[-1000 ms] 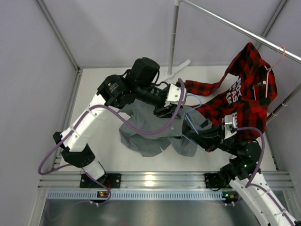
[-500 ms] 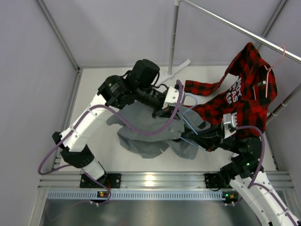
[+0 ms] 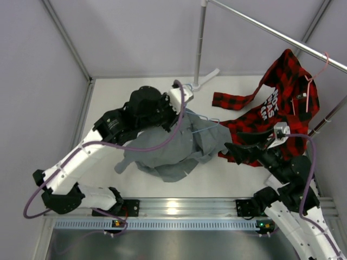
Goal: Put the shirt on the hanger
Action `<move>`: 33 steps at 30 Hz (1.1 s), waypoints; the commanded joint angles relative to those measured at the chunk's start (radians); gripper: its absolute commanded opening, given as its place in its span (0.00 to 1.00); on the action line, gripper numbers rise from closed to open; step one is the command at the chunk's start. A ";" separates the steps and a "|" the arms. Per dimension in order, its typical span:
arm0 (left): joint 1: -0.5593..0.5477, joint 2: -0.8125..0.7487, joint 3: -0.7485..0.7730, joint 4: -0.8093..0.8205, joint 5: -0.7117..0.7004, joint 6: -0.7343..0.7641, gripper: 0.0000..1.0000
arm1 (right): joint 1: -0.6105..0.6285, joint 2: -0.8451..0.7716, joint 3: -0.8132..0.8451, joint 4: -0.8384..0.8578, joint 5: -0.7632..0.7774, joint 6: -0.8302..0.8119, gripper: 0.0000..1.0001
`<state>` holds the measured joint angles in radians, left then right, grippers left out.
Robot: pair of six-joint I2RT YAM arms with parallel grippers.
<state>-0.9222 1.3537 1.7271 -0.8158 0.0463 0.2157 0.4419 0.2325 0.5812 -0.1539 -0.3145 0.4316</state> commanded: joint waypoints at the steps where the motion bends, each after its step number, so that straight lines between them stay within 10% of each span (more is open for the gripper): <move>1: 0.002 -0.154 -0.182 0.282 -0.293 -0.294 0.00 | 0.006 0.025 -0.074 -0.158 0.081 0.210 0.84; 7: 0.002 -0.225 -0.330 0.411 -0.385 -0.452 0.00 | 0.009 0.077 -0.337 0.363 -0.041 0.579 0.69; 24: 0.002 -0.232 -0.385 0.465 -0.272 -0.470 0.00 | 0.115 0.619 -0.196 0.609 0.071 0.371 0.63; 26: 0.002 -0.241 -0.388 0.463 -0.261 -0.457 0.00 | 0.116 0.640 -0.159 0.599 0.095 0.326 0.53; 30: 0.002 -0.258 -0.400 0.437 -0.275 -0.434 0.00 | 0.115 0.625 -0.071 0.483 0.155 0.251 0.00; 33: 0.003 -0.277 -0.414 0.423 -0.330 -0.423 0.00 | 0.115 0.605 -0.047 0.418 0.157 0.242 0.00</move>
<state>-0.9207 1.1202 1.3170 -0.4515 -0.2356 -0.2272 0.5488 0.8707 0.4694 0.3187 -0.1978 0.7353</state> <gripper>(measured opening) 0.090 0.005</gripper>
